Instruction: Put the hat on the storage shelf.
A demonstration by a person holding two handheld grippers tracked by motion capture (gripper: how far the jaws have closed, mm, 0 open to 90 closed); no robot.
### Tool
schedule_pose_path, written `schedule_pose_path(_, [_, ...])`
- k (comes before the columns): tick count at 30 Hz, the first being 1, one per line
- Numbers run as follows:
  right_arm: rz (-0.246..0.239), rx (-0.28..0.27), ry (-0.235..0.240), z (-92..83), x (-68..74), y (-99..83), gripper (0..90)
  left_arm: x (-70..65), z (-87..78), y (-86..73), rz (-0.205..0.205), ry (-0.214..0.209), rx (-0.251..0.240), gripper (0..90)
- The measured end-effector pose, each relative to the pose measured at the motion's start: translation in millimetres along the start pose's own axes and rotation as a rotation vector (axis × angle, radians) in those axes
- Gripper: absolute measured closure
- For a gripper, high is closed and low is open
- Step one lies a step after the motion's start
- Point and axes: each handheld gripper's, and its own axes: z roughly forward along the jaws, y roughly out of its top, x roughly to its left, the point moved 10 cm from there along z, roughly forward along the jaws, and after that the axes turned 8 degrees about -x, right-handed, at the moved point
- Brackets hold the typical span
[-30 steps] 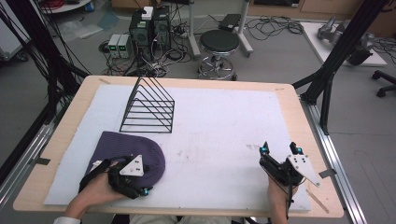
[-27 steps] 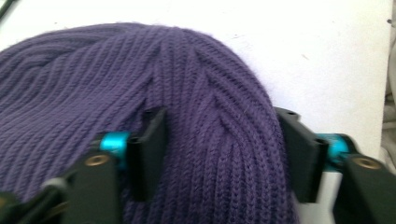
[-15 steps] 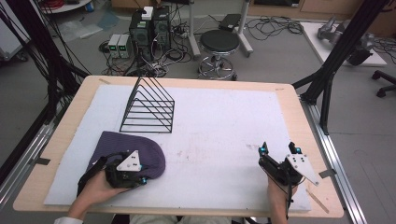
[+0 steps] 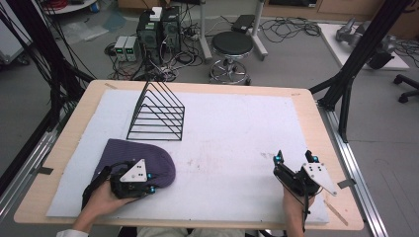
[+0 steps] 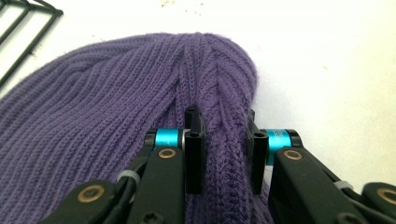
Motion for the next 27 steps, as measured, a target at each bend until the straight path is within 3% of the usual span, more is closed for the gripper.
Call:
schedule_pose_path(6, [-0.001, -0.001, 0.001, 0.0, -0.3, 0.3, 9.3, 4.2, -6.0, 7.9, 0.018, 0.041, -0.060, 75.6])
schedule_pose_path(15, [-0.004, -0.004, 0.002, -0.2, -0.8, 0.6, 9.3, 21.2, -25.0, 20.8, -0.020, 0.182, -0.154, 75.6])
schedule_pose_path(19, [-0.002, -0.003, 0.001, -0.2, -1.6, 0.2, 9.3, 31.9, -41.7, 28.1, -0.015, 0.258, -0.191, 75.6])
schedule_pose_path(27, [0.014, -0.005, 0.004, -0.9, -0.6, 0.4, 9.3, 57.5, -82.7, 38.9, -0.031, 0.488, -0.267, 75.7])
